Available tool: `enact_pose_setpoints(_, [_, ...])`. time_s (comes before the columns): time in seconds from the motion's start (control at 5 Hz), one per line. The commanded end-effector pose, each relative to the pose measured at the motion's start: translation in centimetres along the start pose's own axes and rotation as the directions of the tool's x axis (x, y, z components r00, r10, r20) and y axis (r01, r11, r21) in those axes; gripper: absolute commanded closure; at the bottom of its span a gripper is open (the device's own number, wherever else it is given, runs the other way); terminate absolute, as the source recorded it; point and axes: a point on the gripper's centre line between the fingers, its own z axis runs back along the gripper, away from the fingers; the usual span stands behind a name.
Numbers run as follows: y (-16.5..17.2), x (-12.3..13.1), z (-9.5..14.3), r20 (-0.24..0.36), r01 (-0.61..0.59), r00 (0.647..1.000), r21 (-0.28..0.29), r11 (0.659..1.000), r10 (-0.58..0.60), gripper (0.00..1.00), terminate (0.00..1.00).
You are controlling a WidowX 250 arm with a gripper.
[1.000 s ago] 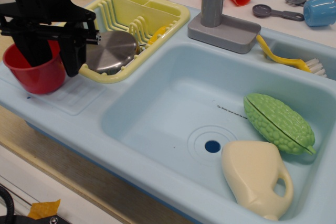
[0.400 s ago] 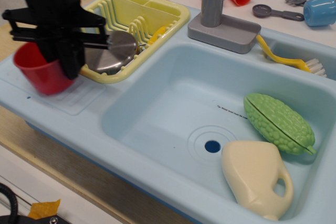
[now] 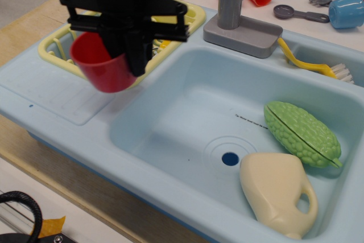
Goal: Put cup from anywhere into sink
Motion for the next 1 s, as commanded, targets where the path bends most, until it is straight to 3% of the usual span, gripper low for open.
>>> enact_pose_setpoints(0.0, [-6.0,1.0,-0.4,0.055,0.082,0.996,-0.107,0.991,-0.076,0.00,0.00])
enact_pose_setpoints(0.2, [-8.2,1.6,-1.3,0.029,0.164,0.986,-0.134,0.977,-0.161,0.00,0.00])
enact_pose_setpoints(0.4, [-8.0,0.9,-2.3,0.005,0.126,0.992,-0.234,0.964,-0.128,0.00,0.00])
enact_pose_setpoints(0.6, [-8.0,0.9,-2.3,0.005,0.126,0.992,-0.234,0.964,-0.128,0.00,0.00])
enact_pose_setpoints(0.8, [-8.0,0.9,-2.3,0.005,0.126,0.992,-0.234,0.964,-0.128,0.00,1.00])
